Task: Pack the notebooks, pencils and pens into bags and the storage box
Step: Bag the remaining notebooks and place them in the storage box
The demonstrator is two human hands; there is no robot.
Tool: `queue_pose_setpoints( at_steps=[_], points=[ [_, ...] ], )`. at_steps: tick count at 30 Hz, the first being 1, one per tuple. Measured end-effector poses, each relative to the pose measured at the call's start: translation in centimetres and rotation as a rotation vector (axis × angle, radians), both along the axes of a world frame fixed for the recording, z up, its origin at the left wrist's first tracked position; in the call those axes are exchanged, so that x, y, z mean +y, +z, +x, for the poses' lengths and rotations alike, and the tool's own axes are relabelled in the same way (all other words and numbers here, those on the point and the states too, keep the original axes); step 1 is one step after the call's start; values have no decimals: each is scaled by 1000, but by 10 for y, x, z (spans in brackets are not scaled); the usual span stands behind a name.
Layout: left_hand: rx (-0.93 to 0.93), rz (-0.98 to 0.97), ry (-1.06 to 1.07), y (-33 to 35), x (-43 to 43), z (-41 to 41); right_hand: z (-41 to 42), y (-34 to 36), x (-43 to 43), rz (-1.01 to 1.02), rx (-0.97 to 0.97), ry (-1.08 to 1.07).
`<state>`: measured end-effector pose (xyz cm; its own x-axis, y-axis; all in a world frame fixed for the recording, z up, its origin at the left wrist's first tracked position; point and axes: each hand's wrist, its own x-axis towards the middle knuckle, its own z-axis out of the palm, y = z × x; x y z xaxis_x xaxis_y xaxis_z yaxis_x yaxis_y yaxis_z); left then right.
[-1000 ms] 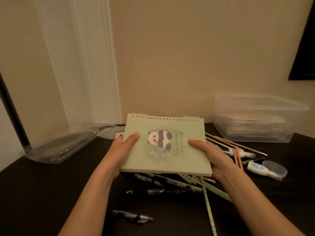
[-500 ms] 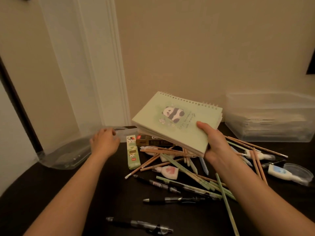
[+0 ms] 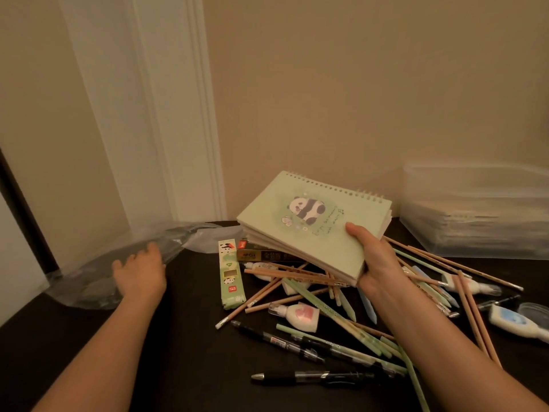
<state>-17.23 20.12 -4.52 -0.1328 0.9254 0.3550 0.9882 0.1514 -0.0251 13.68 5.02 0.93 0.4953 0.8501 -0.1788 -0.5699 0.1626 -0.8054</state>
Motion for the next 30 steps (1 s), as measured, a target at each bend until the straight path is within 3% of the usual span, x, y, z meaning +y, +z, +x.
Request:
queue_pose_setpoints(
  at_steps=[4,8,14,20,24,27,30],
  points=[
    [96,36,16,6,-7,-3,0,-3,-2,5,7,-7],
    [77,149,-44,33,-24,8,2,1,-10,20,21,-2],
    [-98,407,-266,95,-59,28,5,18,-36,104,33,-6],
    [-381,521,-481,151,-104,60,15,39,-71,212,69,-27],
    [-693,391,-601,182,-128,78,28,53,-94,264,81,-41],
    [-1074,166,-692,196,-144,90,39,64,-109,295,86,-66],
    [-1240,-136,-714,194,-150,96,50,69,-119,308,98,-106]
  ],
)
